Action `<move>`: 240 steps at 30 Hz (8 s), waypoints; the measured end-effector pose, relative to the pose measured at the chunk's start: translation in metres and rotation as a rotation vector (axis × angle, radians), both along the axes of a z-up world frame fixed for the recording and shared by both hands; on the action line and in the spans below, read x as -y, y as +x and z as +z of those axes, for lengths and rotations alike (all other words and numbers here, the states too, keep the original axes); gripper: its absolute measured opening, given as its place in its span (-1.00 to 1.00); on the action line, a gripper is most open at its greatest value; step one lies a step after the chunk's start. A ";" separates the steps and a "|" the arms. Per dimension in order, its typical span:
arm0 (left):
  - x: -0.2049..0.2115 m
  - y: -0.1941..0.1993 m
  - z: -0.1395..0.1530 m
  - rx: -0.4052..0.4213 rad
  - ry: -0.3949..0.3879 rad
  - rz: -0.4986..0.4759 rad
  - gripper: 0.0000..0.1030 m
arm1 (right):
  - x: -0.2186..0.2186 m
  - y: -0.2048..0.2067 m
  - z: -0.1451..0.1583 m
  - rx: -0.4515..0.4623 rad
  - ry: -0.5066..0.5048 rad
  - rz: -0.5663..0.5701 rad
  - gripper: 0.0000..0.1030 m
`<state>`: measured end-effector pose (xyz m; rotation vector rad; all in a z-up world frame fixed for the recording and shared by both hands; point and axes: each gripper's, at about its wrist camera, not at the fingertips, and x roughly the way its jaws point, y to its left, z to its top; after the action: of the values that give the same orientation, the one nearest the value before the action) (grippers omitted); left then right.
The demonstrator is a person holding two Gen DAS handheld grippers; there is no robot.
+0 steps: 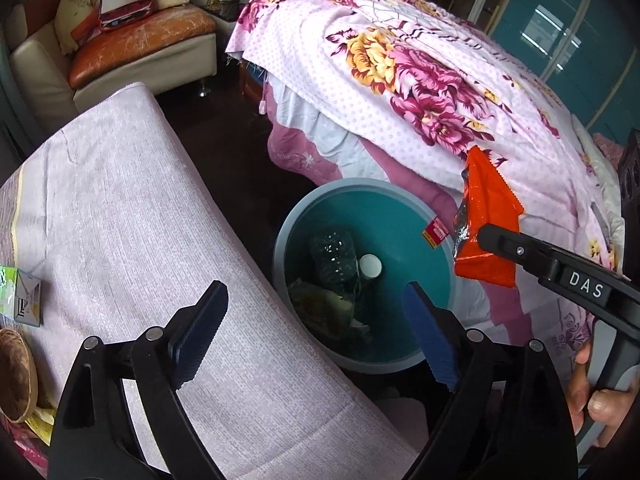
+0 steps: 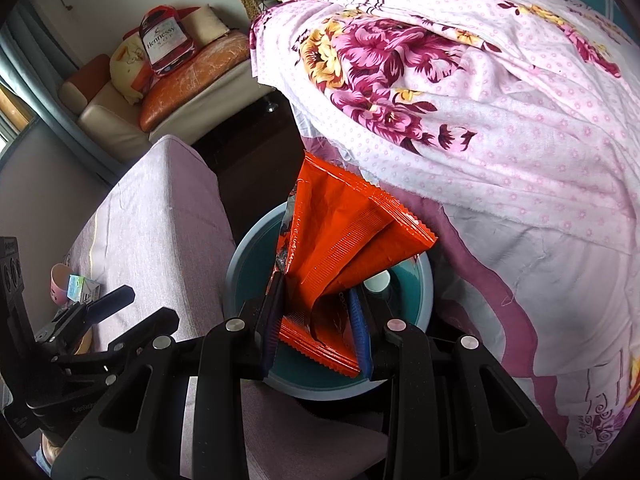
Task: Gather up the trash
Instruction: 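Drop the chip bag into the wastebasket with the left tool while the right tool holds the packet, then open the right tool over the wastebasket to drop the orange packet, then move both tools back over the remaining trash on the table, then grasp the wooden bowl rim with the right tool while the left tool grasps the milk carton, then drop the milk carton into the wastebasket with the left tool while the right tool drops the bowl, then move both tools back over the remaining trash on the table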
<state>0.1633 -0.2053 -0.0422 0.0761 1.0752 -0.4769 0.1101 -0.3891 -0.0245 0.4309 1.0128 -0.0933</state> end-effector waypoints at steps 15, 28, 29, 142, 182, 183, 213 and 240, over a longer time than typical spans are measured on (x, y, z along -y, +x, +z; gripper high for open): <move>-0.038 -0.017 -0.004 -0.047 -0.021 0.035 0.75 | -0.013 0.003 -0.005 -0.049 0.023 -0.003 0.44; -0.087 -0.033 -0.005 -0.066 -0.038 0.111 0.75 | -0.051 0.002 0.001 -0.068 0.010 0.062 0.46; -0.092 -0.034 -0.004 -0.064 -0.040 0.118 0.75 | -0.057 0.002 0.003 -0.067 0.006 0.072 0.46; -0.257 0.047 -0.025 -0.101 -0.019 0.586 0.13 | -0.208 0.122 -0.011 -0.025 -0.015 0.384 -0.91; 0.024 0.010 -0.031 -0.180 -0.024 -0.012 0.13 | 0.027 -0.007 -0.009 -0.012 -0.097 -0.037 -0.91; 0.027 0.012 -0.034 -0.184 -0.019 -0.015 0.13 | 0.029 -0.006 -0.011 -0.018 -0.096 -0.038 -0.91; -0.011 0.004 -0.026 -0.175 -0.054 0.048 0.57 | 0.014 0.014 -0.044 -0.123 -0.075 0.012 -0.70; -0.102 -0.042 0.001 -0.130 -0.133 0.157 0.73 | -0.056 -0.007 0.013 -0.069 -0.115 0.080 0.45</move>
<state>0.1211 -0.1031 -0.0417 -0.1578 1.1638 -0.4145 0.1027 -0.3332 -0.0113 0.2837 1.0857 -0.0949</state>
